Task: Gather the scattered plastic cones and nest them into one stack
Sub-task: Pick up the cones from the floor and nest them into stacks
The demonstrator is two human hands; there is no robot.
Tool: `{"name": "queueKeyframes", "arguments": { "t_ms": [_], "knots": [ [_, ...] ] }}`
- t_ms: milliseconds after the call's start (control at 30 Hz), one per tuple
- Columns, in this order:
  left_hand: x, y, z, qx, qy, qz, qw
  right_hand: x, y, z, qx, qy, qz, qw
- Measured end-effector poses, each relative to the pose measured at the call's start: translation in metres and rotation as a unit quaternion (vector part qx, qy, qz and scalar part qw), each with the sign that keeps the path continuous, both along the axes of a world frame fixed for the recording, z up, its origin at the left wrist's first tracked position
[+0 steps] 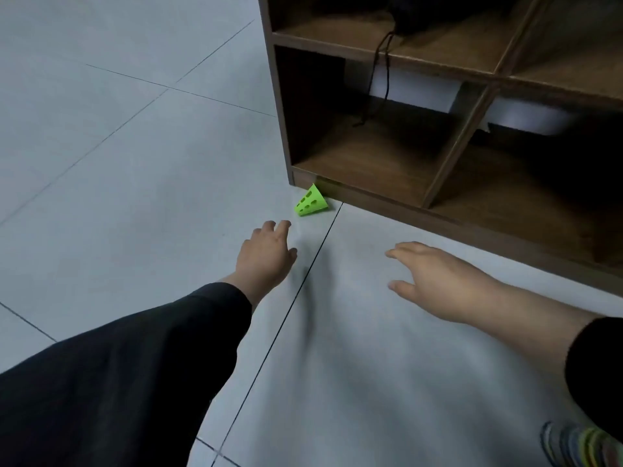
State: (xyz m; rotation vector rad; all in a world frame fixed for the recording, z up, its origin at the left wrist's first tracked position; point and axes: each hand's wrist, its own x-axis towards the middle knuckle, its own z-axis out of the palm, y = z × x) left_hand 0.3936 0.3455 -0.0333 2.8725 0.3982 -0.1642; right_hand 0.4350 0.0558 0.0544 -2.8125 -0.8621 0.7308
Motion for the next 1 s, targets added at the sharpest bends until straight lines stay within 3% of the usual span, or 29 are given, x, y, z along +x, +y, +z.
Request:
{"name": "queueKeyframes", "arguments": {
  "t_ms": [467,733,800,867,933,1000],
  "knots": [
    [0.143,-0.022,-0.049,0.029,0.055,-0.068,0.996,-0.001,-0.038,-0.058,-0.030,0.097,-0.121,0.987],
    [0.106,-0.033,-0.030,-0.016,0.016,-0.033,0.999,-0.017,-0.134,0.006,0.021,0.018,-0.173,0.984],
    [0.087,-0.065,-0.009,-0.102,-0.011,-0.029,0.994,-0.023,-0.161,0.027,0.068,-0.010,-0.211,0.975],
    [0.067,-0.115,0.022,-0.262,-0.026,-0.014,0.965,-0.033,-0.182,0.046,0.142,-0.005,-0.266,0.953],
    [0.043,-0.179,0.059,-0.480,-0.024,0.001,0.877,-0.048,-0.198,0.064,0.214,0.025,-0.300,0.929],
    [0.014,-0.245,0.097,-0.612,-0.003,-0.013,0.790,-0.067,-0.210,0.081,0.273,0.064,-0.311,0.908]
  ]
}}
